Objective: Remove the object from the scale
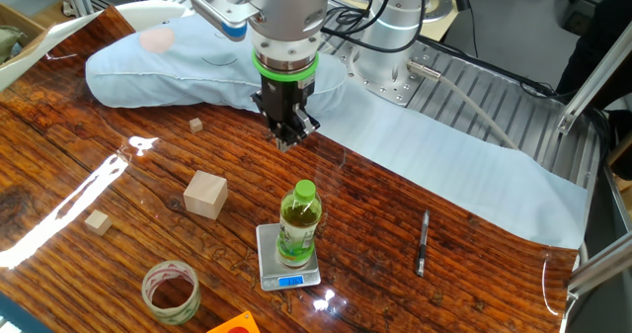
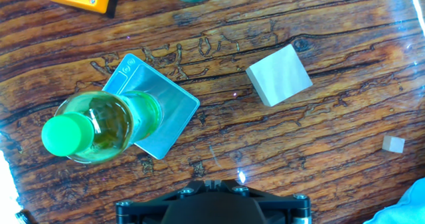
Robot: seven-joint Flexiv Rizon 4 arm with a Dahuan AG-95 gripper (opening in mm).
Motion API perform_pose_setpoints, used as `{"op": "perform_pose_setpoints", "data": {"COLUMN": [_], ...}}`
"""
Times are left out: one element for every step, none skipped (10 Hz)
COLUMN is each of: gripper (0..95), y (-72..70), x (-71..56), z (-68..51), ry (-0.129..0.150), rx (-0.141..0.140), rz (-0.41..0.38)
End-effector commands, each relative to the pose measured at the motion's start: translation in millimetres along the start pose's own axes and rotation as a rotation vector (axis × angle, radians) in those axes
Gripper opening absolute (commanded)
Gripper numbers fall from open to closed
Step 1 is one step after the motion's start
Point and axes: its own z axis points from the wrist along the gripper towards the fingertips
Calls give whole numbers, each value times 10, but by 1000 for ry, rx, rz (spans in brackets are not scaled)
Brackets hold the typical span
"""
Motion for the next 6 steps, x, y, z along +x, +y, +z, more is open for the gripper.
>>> {"op": "perform_pose_setpoints", "data": {"gripper": [0,0,0,0,0,0], "y": [3,3,3,3,3,3], "x": [-7,-7,-7,-7,-7,-7], "z": [0,1,1,1,1,1], "ry": [-4,-4,-4,-4,-5,-6], "rx": [-1,0,-1,-1,-1,-2], "rz": [3,4,4,3,4,7]}}
